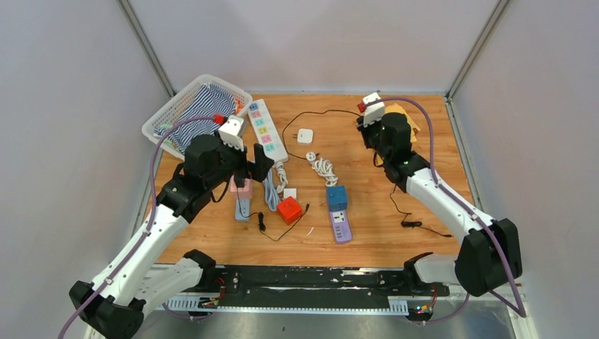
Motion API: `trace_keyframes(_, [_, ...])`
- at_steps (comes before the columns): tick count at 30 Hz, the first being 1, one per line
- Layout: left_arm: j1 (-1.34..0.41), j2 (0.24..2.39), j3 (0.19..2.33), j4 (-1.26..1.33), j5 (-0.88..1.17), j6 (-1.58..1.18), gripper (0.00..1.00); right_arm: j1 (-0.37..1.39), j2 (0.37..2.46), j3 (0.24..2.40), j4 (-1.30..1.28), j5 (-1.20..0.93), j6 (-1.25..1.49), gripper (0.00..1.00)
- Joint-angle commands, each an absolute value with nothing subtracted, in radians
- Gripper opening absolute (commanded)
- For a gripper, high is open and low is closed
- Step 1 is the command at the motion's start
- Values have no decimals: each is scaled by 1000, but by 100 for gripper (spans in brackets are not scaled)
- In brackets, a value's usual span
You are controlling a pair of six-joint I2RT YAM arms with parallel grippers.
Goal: Insert the plug
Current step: Pick up the plug from the center of the board.
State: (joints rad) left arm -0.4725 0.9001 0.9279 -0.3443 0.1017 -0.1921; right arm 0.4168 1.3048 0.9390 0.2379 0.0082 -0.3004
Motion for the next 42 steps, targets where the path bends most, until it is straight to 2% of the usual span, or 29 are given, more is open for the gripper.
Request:
trace_keyframes(1, [-466, 873, 898, -395, 88, -148, 100, 346, 1279, 1024, -30, 354, -134, 0])
trace_keyframes(4, [-466, 850, 885, -404, 82, -149, 100, 271, 1303, 1131, -180, 523, -81, 0])
trace_keyframes(7, [-466, 827, 870, -412, 73, -145, 100, 161, 1307, 1239, -304, 573, -11, 0])
trace_keyframes(11, [-466, 805, 849, -420, 58, -137, 100, 69, 1278, 1312, -338, 681, -26, 0])
trace_keyframes(15, [-466, 796, 836, -422, 53, -133, 100, 49, 1278, 1323, -375, 803, -44, 0])
trace_keyframes(17, [-466, 796, 830, -418, 54, -133, 100, 51, 1272, 1276, -426, 665, -10, 0])
trace_keyframes(20, [-466, 798, 824, -419, 49, -132, 100, 56, 1235, 1114, -409, 352, 83, 0])
trace_keyframes(25, [-467, 796, 821, -430, 42, -122, 100, 119, 1165, 884, -306, 193, 165, 0])
trace_keyframes(30, [-466, 800, 819, -423, 50, -129, 100, 241, 1084, 749, -245, 181, 176, 0])
trace_keyframes(37, [-466, 796, 802, -374, 128, -187, 100, 377, 951, 678, -280, 191, 248, 0])
trace_keyframes(42, [-466, 808, 805, -346, 158, -224, 100, 541, 830, 594, -231, 251, 315, 0])
